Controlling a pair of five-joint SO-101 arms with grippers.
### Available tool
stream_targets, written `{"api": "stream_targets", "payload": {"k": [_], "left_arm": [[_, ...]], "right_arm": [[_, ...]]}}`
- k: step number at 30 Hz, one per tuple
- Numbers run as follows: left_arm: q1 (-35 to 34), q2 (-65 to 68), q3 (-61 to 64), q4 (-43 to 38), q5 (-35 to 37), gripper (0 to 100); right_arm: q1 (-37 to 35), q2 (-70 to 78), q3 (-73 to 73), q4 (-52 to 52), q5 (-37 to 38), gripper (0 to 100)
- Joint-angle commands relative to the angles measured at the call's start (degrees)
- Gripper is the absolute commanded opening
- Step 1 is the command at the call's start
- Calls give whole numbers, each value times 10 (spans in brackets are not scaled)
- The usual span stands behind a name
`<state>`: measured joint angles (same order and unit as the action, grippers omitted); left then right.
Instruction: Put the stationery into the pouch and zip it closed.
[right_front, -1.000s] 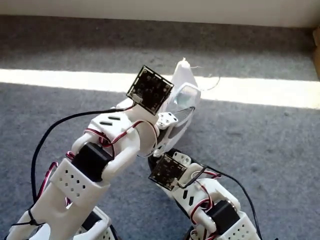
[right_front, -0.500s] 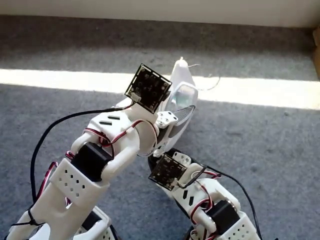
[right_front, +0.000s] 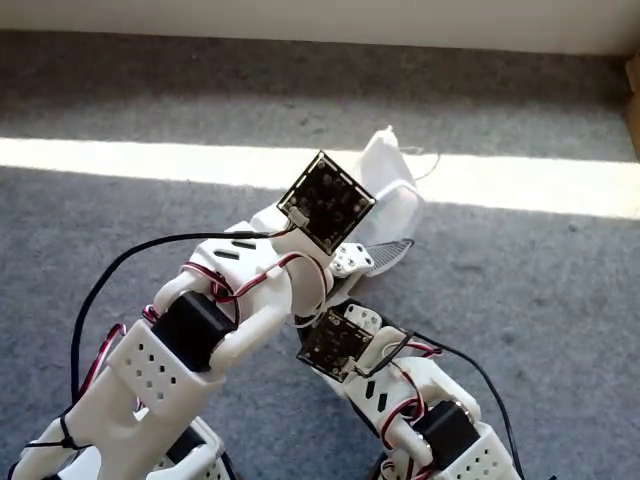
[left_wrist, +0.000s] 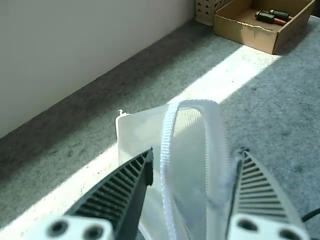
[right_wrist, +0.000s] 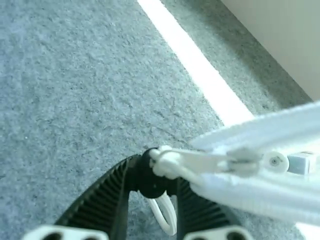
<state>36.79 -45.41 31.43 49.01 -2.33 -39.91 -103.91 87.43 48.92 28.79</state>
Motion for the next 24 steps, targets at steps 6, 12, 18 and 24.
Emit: {"api": "stream_targets", "payload": {"k": [6, 12, 18, 24], "left_arm": [[2, -9, -30, -4, -23, 259], [-4, -18, -53, 24, -17, 260], [-11, -19, -64, 26, -17, 260], [-49, -19, -136, 91, -14, 259]], "right_arm": [[-5, -10, -3, -21, 6, 5], [-5, -10, -3, -21, 6, 5], [-5, -10, -3, -21, 6, 5], [-5, -10, -3, -21, 6, 5]]}}
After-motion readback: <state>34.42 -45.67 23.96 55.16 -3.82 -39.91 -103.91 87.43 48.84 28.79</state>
